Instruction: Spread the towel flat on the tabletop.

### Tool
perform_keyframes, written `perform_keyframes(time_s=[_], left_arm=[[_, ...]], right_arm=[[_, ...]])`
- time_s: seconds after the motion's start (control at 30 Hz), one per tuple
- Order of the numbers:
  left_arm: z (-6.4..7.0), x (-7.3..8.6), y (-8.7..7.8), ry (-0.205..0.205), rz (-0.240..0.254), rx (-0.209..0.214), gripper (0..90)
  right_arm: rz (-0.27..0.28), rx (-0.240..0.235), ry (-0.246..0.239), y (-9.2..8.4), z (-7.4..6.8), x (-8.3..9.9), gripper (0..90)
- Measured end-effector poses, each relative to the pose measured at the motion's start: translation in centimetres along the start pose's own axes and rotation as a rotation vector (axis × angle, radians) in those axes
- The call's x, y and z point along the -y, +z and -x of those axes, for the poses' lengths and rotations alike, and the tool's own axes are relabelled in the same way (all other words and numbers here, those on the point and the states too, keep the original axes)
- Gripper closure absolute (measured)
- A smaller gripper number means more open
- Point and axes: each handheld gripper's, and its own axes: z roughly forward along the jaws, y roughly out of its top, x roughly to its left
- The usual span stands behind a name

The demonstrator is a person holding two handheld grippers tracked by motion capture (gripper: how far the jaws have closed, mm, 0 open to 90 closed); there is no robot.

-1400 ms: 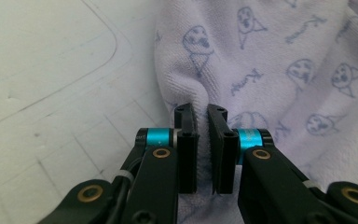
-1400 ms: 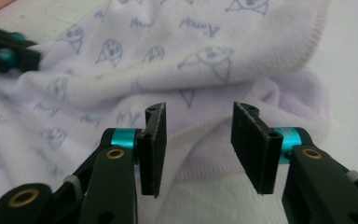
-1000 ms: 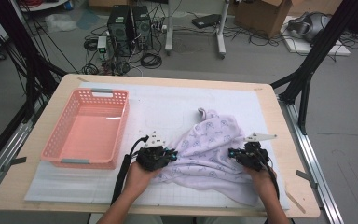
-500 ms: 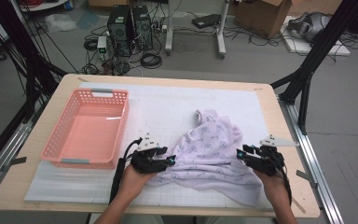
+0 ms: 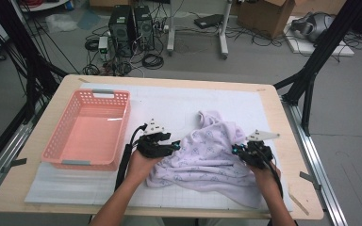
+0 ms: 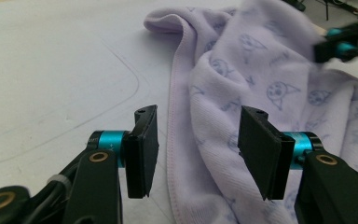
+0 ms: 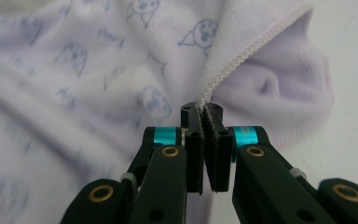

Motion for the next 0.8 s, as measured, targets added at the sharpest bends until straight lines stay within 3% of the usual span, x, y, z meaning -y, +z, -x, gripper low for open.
perform_keyframes(time_s=[0.07, 0.23, 0.3, 0.4, 0.43, 0.5, 0.57, 0.67, 0.73, 0.8], left_arm=[[-0.1, -0.3, 0.5, 0.005, 0.0, -0.012, 48.3], [-0.4, -1.2, 2.3, 0.016, -0.011, -0.014, 51.8], [-0.6, -1.4, 3.2, 0.017, -0.03, -0.017, 52.7], [-0.6, -1.5, 4.8, 0.023, -0.039, -0.016, 57.4], [-0.7, -1.5, 5.4, 0.036, -0.076, -0.023, 58.2], [-0.7, -1.6, 6.4, 0.061, -0.107, -0.036, 58.0], [-0.5, -1.6, 7.1, 0.048, -0.107, -0.042, 57.1], [0.2, -1.2, 8.5, 0.079, -0.17, -0.037, 55.6], [0.7, -1.1, 8.7, 0.122, -0.178, -0.061, 56.0], [0.6, -1.1, 8.5, 0.119, -0.18, -0.051, 60.8]], right_arm=[[-0.014, 0.014, -0.027, -1.2, -0.1, 1.2, 87.4], [-0.02, 0.039, -0.022, -4.5, 0.4, 4.7, 87.3], [-0.032, 0.05, -0.026, -5.1, 0.3, 5.2, 86.6], [0.023, 0.066, 0.014, -6.0, 0.4, 5.1, 67.5], [0.063, 0.079, 0.039, -6.3, 0.5, 4.9, 63.1], [0.093, 0.107, 0.055, -6.5, 0.6, 4.6, 60.9], [0.105, 0.114, 0.065, -6.4, 0.6, 4.5, 59.1], [0.105, 0.115, 0.067, -6.1, 0.5, 4.7, 57.2], [0.109, 0.106, 0.079, -6.0, 0.6, 4.7, 55.4], [0.115, 0.102, 0.094, -5.7, 0.9, 4.9, 54.6]])
